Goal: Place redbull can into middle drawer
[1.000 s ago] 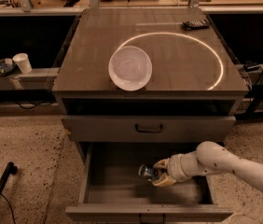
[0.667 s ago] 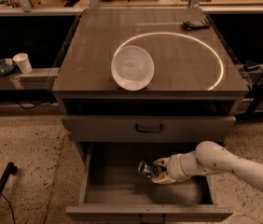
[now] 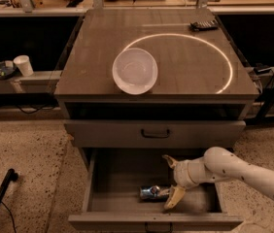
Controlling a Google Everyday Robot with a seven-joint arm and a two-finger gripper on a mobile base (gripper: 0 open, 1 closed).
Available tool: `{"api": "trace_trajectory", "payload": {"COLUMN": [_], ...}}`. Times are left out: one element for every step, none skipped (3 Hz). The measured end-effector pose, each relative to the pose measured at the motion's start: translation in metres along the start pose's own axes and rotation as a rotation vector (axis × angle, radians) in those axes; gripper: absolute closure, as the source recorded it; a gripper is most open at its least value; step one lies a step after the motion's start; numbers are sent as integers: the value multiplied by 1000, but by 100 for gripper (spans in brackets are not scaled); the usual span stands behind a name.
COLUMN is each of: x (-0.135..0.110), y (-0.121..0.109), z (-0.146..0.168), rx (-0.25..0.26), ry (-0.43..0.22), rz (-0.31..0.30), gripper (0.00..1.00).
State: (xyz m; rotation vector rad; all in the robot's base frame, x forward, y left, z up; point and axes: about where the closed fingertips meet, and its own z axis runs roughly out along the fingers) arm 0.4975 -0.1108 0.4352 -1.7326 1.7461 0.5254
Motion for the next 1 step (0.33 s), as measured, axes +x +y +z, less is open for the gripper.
{"api": "trace_trajectory", "payload": {"x": [0], "y": [0], "z": [0], "rx": [0], "ry": [0], "rz": [0], "gripper": [0]}}
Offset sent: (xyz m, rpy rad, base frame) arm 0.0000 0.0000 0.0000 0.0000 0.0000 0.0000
